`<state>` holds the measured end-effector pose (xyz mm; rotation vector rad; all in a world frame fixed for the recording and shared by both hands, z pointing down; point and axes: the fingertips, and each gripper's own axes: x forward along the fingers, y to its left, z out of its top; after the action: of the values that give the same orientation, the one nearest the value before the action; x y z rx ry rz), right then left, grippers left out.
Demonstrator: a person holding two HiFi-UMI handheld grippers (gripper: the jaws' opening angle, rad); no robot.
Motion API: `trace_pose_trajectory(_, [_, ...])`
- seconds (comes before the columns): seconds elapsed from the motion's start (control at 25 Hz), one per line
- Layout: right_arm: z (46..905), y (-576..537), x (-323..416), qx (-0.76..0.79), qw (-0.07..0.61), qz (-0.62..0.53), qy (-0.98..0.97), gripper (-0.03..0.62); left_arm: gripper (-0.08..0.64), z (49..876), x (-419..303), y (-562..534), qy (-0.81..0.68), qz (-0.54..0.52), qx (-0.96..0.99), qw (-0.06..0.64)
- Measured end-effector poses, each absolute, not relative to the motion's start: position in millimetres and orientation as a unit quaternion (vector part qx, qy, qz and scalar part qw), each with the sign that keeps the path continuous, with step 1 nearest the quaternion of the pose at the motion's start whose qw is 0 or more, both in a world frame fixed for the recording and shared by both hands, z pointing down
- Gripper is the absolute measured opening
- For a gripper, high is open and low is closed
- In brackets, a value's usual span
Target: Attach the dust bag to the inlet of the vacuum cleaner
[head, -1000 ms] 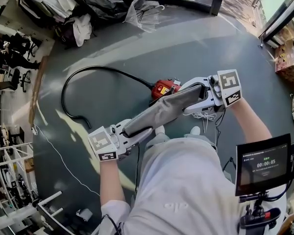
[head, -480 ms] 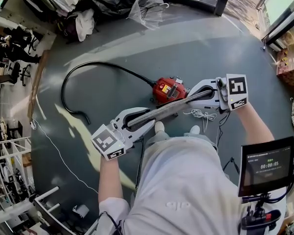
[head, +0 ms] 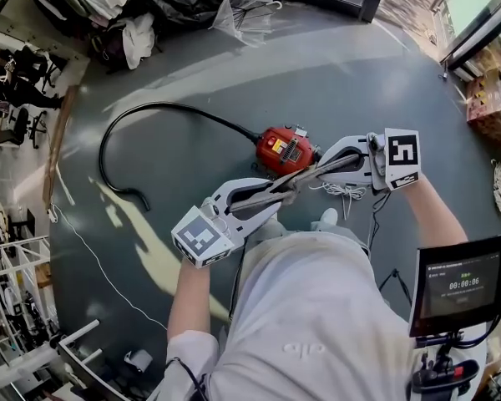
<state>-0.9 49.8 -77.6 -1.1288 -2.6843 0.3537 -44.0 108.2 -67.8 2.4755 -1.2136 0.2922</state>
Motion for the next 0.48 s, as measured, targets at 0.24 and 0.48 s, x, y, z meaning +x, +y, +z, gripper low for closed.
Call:
trace_pose_trajectory(0.24, [-52, 43, 15, -0.346, 0.124, 0.127, -0.921, 0.02, 0.044, -41, -27, 99, -0.466, 0.111, 0.86, 0.178])
trace_pose_trajectory(0.48, [-1, 34, 43, -0.293, 0.17, 0.171, -0.925, 0.02, 0.041, 10, 4, 91, -0.472, 0.081, 0.844, 0.24])
